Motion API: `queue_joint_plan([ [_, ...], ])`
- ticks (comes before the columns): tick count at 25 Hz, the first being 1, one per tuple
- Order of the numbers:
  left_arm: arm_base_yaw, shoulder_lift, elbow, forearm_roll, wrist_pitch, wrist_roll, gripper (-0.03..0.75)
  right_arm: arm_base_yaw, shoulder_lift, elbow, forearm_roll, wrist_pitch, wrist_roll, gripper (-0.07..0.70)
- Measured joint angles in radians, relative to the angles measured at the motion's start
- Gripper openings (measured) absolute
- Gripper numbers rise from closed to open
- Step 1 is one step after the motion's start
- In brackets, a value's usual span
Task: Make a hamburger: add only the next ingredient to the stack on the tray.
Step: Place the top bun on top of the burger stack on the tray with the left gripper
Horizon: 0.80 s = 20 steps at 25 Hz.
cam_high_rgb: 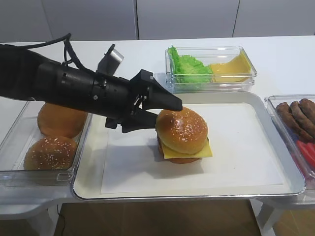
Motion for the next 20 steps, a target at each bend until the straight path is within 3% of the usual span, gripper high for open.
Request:
queue_joint_plan([
  [4,0.000,-0.043,0.000,0.023,-0.044,0.007,0.533,0.000,0.000,0.000,0.000,0.000,0.000,0.492],
  [14,-0.002,-0.051,0.000,0.156,-0.072,-0.055,0.539,0.000,0.000,0.000,0.000,0.000,0.000,0.492],
  [20,-0.018,-0.051,0.000,0.167,-0.078,-0.087,0.539,0.000,0.000,0.000,0.000,0.000,-0.007,0.492],
])
